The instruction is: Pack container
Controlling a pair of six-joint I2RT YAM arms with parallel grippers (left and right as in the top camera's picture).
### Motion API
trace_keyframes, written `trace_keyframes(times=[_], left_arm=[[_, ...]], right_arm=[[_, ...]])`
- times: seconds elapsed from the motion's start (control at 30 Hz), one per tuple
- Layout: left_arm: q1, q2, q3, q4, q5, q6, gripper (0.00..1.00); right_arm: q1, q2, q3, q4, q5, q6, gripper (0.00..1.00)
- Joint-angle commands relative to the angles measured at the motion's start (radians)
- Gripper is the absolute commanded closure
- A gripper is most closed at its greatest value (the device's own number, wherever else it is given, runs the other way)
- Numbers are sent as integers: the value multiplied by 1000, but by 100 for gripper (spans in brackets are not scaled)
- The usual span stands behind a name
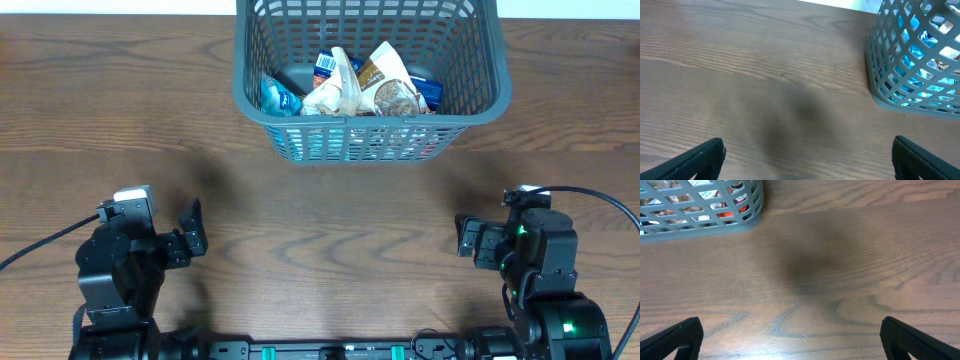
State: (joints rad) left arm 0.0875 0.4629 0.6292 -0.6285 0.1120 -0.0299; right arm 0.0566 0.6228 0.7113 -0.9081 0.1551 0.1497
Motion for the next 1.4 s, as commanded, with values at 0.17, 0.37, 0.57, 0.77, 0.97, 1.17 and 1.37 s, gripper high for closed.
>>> trace_keyframes(times=[0.17,0.37,0.57,0.77,0.97,1.17,1.37], left_arm=[[-5,-1,1,2,-11,-13,1],[-5,-1,1,2,-11,-13,1],[-5,-1,1,2,-11,-13,1],[-5,-1,1,2,-11,-13,1],[-5,-1,1,2,-11,-13,1],[-5,-1,1,2,-11,-13,1],[-5,-1,1,2,-11,-13,1]], right_arm=[[3,-50,-11,-5,-24,-2,1],[13,-243,-103,83,-85,-68,1],[17,-384,-236,213,-112,-176,1],[17,-460,-371,426,-111,-178,1],[40,-497,-512,672,-115,-194,1],[56,-508,-574,801,-136,-304,1],[56,-514,-632,837,-122,-316,1]])
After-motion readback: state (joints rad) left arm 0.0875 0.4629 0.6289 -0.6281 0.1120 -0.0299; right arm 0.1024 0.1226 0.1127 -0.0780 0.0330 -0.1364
